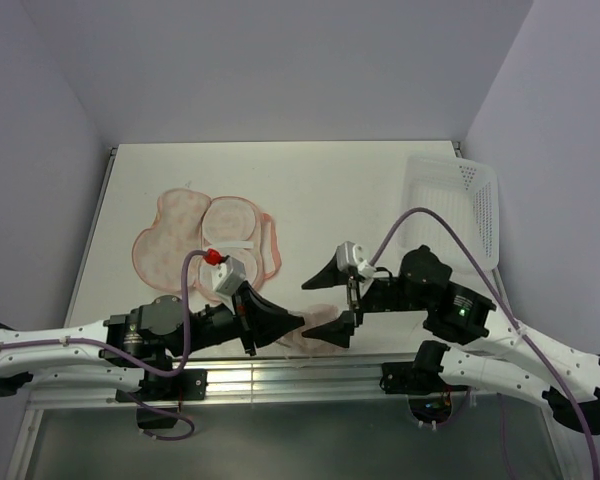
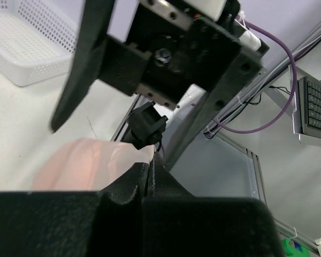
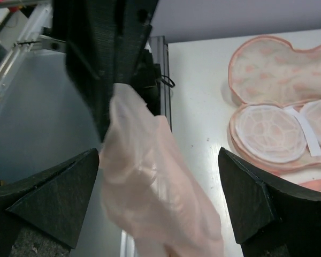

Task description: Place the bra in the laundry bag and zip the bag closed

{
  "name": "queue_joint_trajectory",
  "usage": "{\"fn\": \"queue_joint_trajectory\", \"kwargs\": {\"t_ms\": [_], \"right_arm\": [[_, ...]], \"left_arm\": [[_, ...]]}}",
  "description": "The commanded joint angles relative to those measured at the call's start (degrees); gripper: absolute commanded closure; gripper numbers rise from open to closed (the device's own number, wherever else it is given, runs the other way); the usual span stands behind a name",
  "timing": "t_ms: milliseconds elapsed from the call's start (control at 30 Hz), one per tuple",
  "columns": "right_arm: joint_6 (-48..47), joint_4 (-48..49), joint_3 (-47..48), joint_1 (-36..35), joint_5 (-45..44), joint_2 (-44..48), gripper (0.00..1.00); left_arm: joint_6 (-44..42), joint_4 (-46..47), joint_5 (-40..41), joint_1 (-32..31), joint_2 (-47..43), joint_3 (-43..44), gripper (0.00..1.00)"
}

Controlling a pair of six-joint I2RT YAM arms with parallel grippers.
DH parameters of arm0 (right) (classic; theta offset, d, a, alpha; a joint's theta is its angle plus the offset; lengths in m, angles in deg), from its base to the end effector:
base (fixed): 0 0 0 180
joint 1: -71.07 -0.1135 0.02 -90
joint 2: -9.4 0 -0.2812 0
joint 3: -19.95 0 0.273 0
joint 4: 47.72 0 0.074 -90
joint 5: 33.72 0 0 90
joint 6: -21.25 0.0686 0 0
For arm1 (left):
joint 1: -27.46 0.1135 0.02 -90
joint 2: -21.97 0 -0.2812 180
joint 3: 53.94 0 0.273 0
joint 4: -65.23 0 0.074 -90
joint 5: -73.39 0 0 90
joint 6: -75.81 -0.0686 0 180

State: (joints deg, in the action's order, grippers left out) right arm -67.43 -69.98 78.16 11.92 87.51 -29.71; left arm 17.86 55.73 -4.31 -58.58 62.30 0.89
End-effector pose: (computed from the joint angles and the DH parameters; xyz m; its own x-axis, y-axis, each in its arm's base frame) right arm 0.0680 0.1833 0.3729 -0.0513 -0.0474 -0.9976 -0.9987 -0.0049 0.0516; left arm 0.0291 -0.2089 0.3761 -0.5044 -0.2218 -0.8345 0.8169 0.1905 -0.5444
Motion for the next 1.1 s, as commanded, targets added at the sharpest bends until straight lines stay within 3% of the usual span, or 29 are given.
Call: {"fn": "queue_joint_trajectory", "kwargs": {"t_ms": [0, 167, 200, 233, 267, 367, 467, 500, 533, 567, 667, 833, 1067], "right_arm": [[-3.4, 0.6, 2.6, -0.4, -3.3, -3.5, 0.00], [-3.0, 0.2, 1.6, -1.6, -2.7, -7.0, 0.01], [-2.4, 0.9, 0.9, -1.7, -2.9, -7.2, 0.08], [-2.0, 1.7, 0.0, -1.8, -3.1, -7.3, 0.18], [-1.7, 2.2, -0.2, -1.8, -3.5, -7.4, 0.44], [0.4, 4.6, -0.5, -1.9, -4.0, -7.6, 1.00], [2.4, 5.4, 0.6, -1.8, -5.0, -9.2, 1.00], [3.2, 5.9, 0.9, -1.9, -5.5, -9.7, 1.00], [4.0, 7.4, 1.2, -1.9, -6.3, -11.0, 1.00], [4.6, 8.2, 1.5, -1.9, -6.9, -11.9, 1.00], [5.2, 9.4, 4.7, -1.8, -9.5, -16.6, 1.00], [2.6, 9.3, 15.0, -1.5, -11.3, -27.3, 1.00], [5.1, 13.9, 25.3, 1.8, -8.2, -39.5, 1.00]], "left_arm": [[-1.5, 3.7, -3.0, 0.9, -0.1, 1.7, 1.00], [-1.6, 3.7, -3.7, 2.3, -0.1, 1.7, 1.00], [-1.6, 4.1, -4.4, 2.5, -0.3, 1.5, 1.00], [-1.5, 4.2, -4.6, 2.9, -0.2, 1.4, 1.00], [-1.4, 4.2, -4.6, 3.2, -0.3, 1.3, 1.00], [-1.3, 3.7, -4.0, 3.3, -0.5, 1.1, 1.00], [-0.9, 0.5, 1.8, 3.3, -2.4, 1.6, 0.99], [-0.4, -0.8, 4.4, 3.3, -3.1, 2.1, 0.90], [-0.4, -2.5, 6.9, 3.3, -3.6, 2.8, 0.56], [-0.4, -6.6, 11.9, 3.3, -4.6, 3.7, 0.42], [-0.3, -13.8, 20.4, 3.2, -6.0, 8.4, 0.11], [-2.6, -20.4, 26.5, 3.2, -7.0, 15.0, 0.01], [-5.3, -24.6, 33.5, 3.2, -6.9, 18.8, 0.01]]}}
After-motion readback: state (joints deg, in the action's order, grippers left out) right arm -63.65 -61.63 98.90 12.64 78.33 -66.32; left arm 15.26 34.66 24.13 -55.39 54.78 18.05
